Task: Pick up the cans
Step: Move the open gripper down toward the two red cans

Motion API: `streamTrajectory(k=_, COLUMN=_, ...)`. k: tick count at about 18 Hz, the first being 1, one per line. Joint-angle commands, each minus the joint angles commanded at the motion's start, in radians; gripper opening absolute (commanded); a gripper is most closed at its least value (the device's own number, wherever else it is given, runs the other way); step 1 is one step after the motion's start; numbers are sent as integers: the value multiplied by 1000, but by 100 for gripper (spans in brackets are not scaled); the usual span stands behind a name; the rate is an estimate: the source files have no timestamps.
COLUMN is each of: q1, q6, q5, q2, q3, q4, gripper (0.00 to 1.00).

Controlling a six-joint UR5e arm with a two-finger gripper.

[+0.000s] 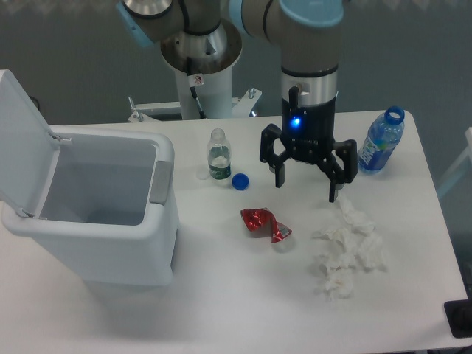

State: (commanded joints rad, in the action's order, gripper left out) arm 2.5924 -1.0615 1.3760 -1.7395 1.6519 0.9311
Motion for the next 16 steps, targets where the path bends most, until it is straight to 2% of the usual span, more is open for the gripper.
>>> streamTrajectory(k=2, q1=-3, q6=-5, q5=5, q2=-3, q3=26, q4=2, gripper=100)
streamTrajectory(k=5, q1=-3, q6=-5, q5=11, q2=-18, q3=28, q4=5, gripper=100)
streamTrajectory(k=10, q1=-9, q6=17, q5=144, q2=-43, q3=46, q4=11, gripper=100)
streamTrajectory(k=13, q1=-29, q6=130, q5=201, q2=-80, q3=31, q4=11, gripper=100)
streamTrajectory(k=16, q1=-32, q6=245, q5=210, q2=-92, q3=16, q4=15, gripper=100)
